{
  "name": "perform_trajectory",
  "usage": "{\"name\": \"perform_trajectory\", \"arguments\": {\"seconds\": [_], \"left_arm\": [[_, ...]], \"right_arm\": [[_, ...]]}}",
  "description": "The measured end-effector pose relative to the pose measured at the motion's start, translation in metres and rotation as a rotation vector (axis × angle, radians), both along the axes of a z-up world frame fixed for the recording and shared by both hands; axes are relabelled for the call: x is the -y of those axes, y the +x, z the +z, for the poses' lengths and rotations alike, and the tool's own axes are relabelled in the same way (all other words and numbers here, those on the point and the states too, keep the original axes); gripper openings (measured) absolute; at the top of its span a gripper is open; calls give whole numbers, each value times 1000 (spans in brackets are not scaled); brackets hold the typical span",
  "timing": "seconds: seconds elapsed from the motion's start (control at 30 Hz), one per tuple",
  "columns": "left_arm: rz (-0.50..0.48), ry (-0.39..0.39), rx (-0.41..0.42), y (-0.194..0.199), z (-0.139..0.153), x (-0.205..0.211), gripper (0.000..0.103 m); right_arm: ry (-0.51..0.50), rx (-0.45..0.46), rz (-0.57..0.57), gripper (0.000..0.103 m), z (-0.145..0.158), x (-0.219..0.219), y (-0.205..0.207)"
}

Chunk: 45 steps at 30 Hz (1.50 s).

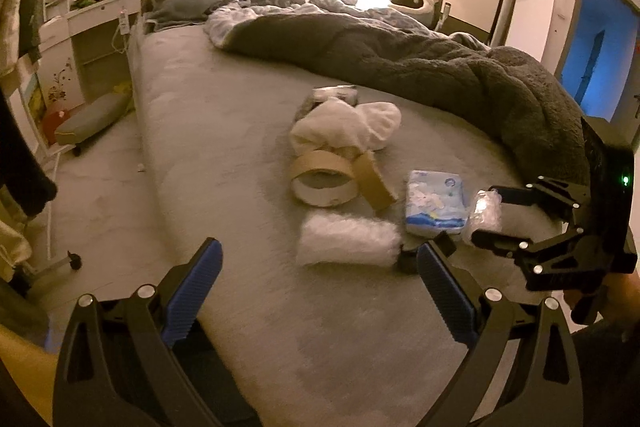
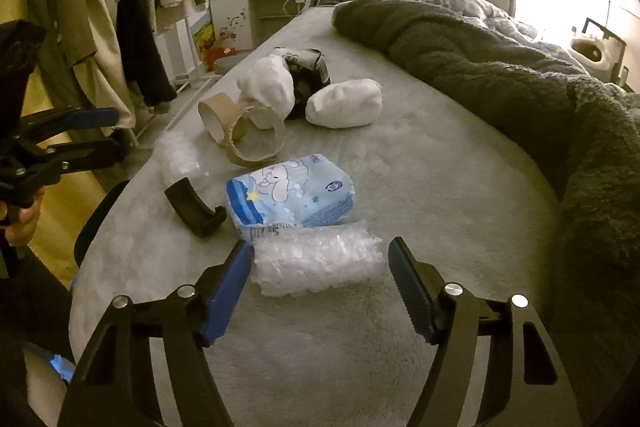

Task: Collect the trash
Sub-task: 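Reach the right tool to the clear bubble-wrap roll and close on it, then carry the bubble-wrap roll over the black bin and open the right tool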

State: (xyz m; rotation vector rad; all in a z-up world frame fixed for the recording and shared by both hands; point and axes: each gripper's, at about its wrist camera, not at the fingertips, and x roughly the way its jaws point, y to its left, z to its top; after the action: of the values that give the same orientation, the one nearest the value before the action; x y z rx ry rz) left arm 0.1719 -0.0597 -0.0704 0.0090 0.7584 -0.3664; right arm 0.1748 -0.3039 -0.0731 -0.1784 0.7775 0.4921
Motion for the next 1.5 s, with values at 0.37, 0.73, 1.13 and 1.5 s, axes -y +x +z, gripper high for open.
{"name": "perform_trajectory", "arguments": {"seconds": [0.37,0.73,1.13,1.5], "left_arm": [[2,61,-70,27,-15,27,99],[2,67,-167,50,-24,33,76],[42,-9,-159,49,-14,16,69],[150,-20,-61,33,5,-33,70]], "right_arm": [[-3,37,63,63,3,-7,-1],[-73,103,27,63,16,6,-6],[28,121,43,63,38,-12,2],[153,78,59,63,56,-58,18]]}}
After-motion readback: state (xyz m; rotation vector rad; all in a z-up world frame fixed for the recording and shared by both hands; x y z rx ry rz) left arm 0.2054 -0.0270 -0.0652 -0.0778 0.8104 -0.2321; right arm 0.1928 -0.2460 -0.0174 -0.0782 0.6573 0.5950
